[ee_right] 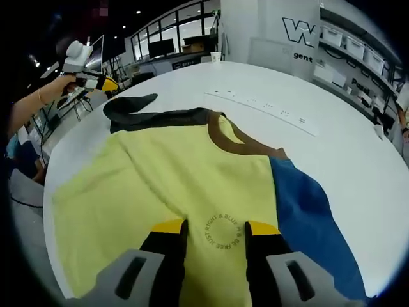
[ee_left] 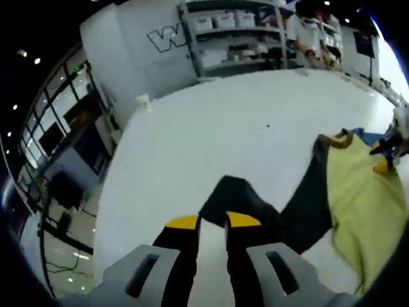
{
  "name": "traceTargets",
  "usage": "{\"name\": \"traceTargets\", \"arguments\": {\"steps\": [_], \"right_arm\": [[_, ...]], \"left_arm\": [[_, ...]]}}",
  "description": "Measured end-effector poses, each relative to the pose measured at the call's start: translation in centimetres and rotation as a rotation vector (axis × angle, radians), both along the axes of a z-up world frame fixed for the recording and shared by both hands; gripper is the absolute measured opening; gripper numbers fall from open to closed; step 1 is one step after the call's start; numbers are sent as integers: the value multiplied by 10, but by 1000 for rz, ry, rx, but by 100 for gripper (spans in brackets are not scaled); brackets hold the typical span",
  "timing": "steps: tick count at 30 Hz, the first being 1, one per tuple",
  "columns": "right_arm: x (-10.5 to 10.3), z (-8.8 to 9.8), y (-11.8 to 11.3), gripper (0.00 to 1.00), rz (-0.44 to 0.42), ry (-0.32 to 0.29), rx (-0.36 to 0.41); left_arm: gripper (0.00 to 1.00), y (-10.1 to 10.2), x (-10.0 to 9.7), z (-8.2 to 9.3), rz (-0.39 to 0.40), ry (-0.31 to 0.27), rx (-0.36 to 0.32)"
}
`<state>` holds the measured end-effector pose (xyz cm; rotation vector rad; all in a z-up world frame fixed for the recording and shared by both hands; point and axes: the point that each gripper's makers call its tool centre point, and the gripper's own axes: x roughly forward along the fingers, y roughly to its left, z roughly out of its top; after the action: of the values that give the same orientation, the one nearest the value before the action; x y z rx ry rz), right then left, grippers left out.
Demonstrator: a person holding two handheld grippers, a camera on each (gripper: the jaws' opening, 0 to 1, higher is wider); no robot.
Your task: Fold the garment on the visible template until the final outline fits inside the template.
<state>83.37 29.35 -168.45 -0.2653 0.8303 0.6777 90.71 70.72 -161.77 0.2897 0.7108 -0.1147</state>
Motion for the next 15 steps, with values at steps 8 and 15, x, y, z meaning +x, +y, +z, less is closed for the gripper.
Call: {"name": "traceTargets", "arguments": {"steps": [8, 15], "right_arm": [[-1, 0, 2, 33, 19, -17, 4], [-2, 0, 2, 33, 22, -25, 12]], "left_arm": [[26, -2, 15, -27, -20, 46, -58], [35, 5, 27, -51, -29, 95, -80]]}}
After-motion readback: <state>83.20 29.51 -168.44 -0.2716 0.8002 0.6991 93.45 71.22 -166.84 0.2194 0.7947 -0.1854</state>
